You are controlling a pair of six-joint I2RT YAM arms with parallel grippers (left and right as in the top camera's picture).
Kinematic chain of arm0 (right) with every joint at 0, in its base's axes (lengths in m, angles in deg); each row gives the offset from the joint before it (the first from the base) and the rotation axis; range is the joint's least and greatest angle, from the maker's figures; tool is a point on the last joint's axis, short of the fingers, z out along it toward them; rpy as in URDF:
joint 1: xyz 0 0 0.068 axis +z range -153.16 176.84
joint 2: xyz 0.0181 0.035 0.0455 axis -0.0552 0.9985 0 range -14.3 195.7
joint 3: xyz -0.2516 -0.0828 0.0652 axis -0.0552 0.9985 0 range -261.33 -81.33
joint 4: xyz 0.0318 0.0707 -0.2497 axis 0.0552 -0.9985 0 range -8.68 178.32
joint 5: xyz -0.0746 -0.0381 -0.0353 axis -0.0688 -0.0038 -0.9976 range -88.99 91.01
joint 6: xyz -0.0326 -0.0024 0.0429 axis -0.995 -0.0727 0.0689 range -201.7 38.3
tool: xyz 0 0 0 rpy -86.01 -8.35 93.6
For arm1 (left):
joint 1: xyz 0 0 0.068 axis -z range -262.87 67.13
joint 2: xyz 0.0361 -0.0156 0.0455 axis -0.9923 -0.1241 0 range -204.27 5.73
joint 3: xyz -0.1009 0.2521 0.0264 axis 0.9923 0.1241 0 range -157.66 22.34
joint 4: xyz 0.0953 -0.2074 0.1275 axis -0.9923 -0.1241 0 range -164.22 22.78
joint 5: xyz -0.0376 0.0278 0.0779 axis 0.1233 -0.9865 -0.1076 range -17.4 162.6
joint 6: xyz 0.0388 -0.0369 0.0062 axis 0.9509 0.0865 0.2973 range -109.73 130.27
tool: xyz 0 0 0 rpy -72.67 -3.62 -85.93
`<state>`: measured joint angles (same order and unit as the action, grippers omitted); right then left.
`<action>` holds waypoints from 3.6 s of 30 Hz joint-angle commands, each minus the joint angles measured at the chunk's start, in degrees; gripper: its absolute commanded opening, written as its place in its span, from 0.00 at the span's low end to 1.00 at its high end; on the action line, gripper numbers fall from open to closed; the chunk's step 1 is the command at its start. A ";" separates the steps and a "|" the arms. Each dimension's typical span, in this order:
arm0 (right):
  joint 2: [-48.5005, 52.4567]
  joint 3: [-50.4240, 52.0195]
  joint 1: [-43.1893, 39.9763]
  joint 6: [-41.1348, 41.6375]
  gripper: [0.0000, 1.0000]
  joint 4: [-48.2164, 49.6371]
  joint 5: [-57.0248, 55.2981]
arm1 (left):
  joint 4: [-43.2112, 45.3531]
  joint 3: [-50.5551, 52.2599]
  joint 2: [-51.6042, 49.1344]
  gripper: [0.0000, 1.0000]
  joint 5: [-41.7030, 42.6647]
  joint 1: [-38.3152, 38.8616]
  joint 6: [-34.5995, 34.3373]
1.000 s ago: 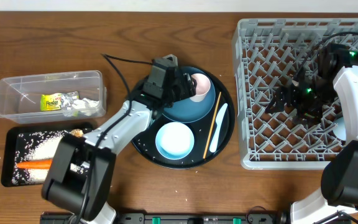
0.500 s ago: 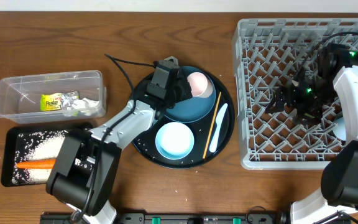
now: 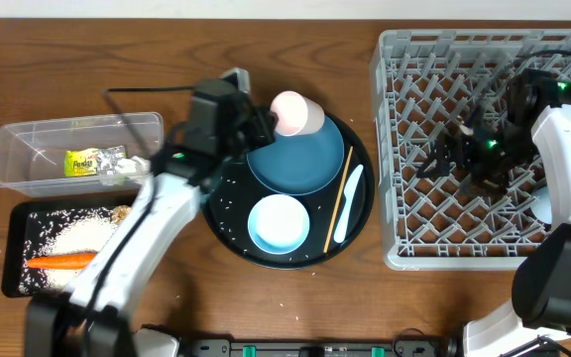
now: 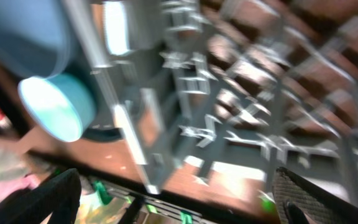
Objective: Sort waste into correct bins and load items into the dishwasher rack
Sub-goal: 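Grasp the pink cup with the left gripper and lift it, then turn the pink cup sideways and hold it toward the right gripper, then close the right gripper on the pink cup bottom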
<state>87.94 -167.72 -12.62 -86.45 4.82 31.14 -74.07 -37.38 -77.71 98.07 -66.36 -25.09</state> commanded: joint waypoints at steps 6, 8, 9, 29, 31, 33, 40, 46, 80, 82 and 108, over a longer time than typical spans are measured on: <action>-1.42 0.07 0.55 -42.38 0.92 -6.19 48.26 | -0.28 -0.39 6.97 0.06 35.87 -8.02 5.38; -1.42 0.07 0.96 -46.07 0.92 -6.58 52.00 | 1.07 -0.39 6.32 0.06 42.62 -8.35 6.23; -1.42 0.07 1.51 -47.80 0.92 -6.56 53.75 | 2.01 -0.39 5.92 0.07 45.72 -8.35 6.25; -1.42 0.07 13.57 -53.37 0.86 0.37 59.21 | 7.39 -0.39 5.46 0.06 42.64 -1.51 5.11; -1.42 0.07 13.92 -53.37 0.86 0.35 59.21 | 7.39 -0.39 5.42 0.06 41.62 -1.01 5.11; -1.42 0.07 14.10 -53.33 0.87 0.31 59.23 | 7.37 -0.39 5.35 0.06 41.03 -0.94 5.14; -1.42 0.07 13.97 -52.72 0.88 -1.05 59.23 | 7.37 -0.39 5.18 0.06 40.81 -2.45 5.11; -1.42 0.07 14.05 -52.76 0.88 -2.36 59.23 | 7.39 -0.39 5.18 0.06 38.36 -2.99 4.20; -1.44 0.04 17.33 -67.52 0.82 -0.87 59.25 | 12.98 -0.39 5.18 0.06 40.94 -2.99 -2.93; -1.44 0.04 17.35 -69.40 0.79 -0.70 59.28 | 12.98 -0.39 5.18 0.06 40.94 -2.99 -2.93; -1.44 -1.99 19.54 -67.98 0.69 8.90 59.28 | 12.94 -0.39 5.18 0.06 41.40 -2.99 -2.91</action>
<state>87.92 -168.42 5.37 -154.56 12.34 89.13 -61.22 -37.38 -72.28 138.18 -69.07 -27.47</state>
